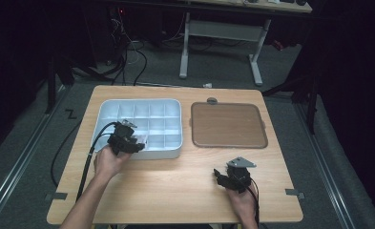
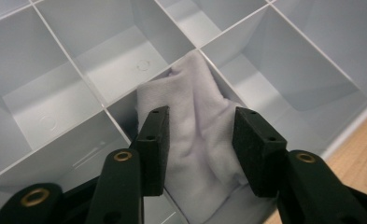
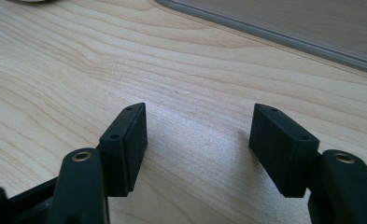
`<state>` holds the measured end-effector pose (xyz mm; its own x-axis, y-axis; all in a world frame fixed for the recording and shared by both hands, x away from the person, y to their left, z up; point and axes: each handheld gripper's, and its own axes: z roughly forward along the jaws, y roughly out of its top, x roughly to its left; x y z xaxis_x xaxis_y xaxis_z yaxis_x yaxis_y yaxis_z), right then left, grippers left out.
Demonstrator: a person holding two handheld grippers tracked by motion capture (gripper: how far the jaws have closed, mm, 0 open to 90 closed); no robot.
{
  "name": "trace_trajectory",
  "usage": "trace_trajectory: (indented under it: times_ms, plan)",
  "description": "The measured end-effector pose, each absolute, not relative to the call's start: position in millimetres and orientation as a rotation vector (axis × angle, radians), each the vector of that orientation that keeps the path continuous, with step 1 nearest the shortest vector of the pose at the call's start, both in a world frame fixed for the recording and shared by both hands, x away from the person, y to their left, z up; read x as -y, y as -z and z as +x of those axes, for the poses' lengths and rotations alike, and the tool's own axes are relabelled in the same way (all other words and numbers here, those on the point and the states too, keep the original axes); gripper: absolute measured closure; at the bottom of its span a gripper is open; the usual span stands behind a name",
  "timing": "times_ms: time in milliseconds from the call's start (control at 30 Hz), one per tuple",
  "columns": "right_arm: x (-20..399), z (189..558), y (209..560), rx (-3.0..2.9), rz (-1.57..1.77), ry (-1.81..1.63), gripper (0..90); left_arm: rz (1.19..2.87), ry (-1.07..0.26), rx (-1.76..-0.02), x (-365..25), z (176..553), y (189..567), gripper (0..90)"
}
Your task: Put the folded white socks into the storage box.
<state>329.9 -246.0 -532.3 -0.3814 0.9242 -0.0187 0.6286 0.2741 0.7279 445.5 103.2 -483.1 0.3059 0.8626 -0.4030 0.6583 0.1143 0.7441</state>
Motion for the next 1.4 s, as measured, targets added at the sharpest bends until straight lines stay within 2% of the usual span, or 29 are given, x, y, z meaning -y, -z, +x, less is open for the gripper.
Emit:
trace_trajectory:
  times_ms: [300, 667, 1400]
  plan:
    - [246.0, 329.9, 532.3, -2.107, 1.397, -0.894, 37.3, 1.645, -0.315, -1.4, -98.1, 447.2, 493.0, 62.0]
    - [245.9, 329.8, 532.2, -2.107, 1.399, -0.893, 37.3, 1.557, -0.309, -1.371, -108.5, 438.6, 480.1, 51.9]
    - [245.9, 329.7, 532.2, -2.107, 1.399, -0.893, 37.3, 1.344, -0.305, -1.317, -141.4, 416.3, 438.6, 46.9]
